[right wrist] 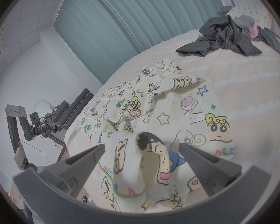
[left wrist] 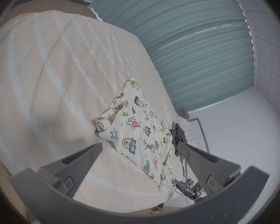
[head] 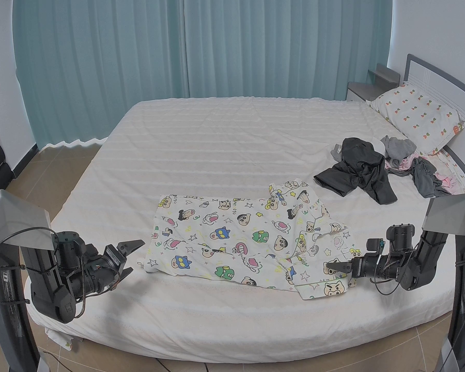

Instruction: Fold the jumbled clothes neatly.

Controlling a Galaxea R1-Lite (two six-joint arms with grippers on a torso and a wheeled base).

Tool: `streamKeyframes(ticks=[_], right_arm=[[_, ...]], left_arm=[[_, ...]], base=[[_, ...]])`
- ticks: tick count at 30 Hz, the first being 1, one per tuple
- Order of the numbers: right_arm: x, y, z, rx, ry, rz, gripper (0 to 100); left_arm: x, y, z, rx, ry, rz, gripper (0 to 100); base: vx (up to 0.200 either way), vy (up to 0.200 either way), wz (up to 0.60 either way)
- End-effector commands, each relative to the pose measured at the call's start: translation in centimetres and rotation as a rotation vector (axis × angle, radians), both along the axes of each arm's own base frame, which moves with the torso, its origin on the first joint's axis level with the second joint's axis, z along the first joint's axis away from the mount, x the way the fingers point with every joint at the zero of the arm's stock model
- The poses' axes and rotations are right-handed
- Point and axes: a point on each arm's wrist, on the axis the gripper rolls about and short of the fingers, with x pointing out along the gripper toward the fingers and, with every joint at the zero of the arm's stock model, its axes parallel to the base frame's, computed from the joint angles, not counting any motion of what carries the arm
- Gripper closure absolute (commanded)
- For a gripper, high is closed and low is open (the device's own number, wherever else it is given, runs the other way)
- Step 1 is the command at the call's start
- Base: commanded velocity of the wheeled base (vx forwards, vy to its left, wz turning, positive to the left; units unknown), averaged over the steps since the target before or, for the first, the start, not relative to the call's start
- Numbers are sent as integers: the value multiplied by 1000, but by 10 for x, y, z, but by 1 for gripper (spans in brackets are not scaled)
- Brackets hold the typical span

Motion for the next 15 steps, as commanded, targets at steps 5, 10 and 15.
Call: streamKeyframes(ticks=[5, 10, 15], right_arm=[[-1, -5, -1, 40, 0, 33, 100], [-3, -17, 3, 83, -7, 50, 100], [2, -19, 11, 104, -35, 39, 100]], left_arm=[[0, 0, 0, 0, 1, 0, 0], [0, 0, 0, 0, 1, 0, 0], [0, 0, 0, 0, 1, 0, 0]], base=[[0, 0, 0], [0, 0, 0], [0, 0, 0]])
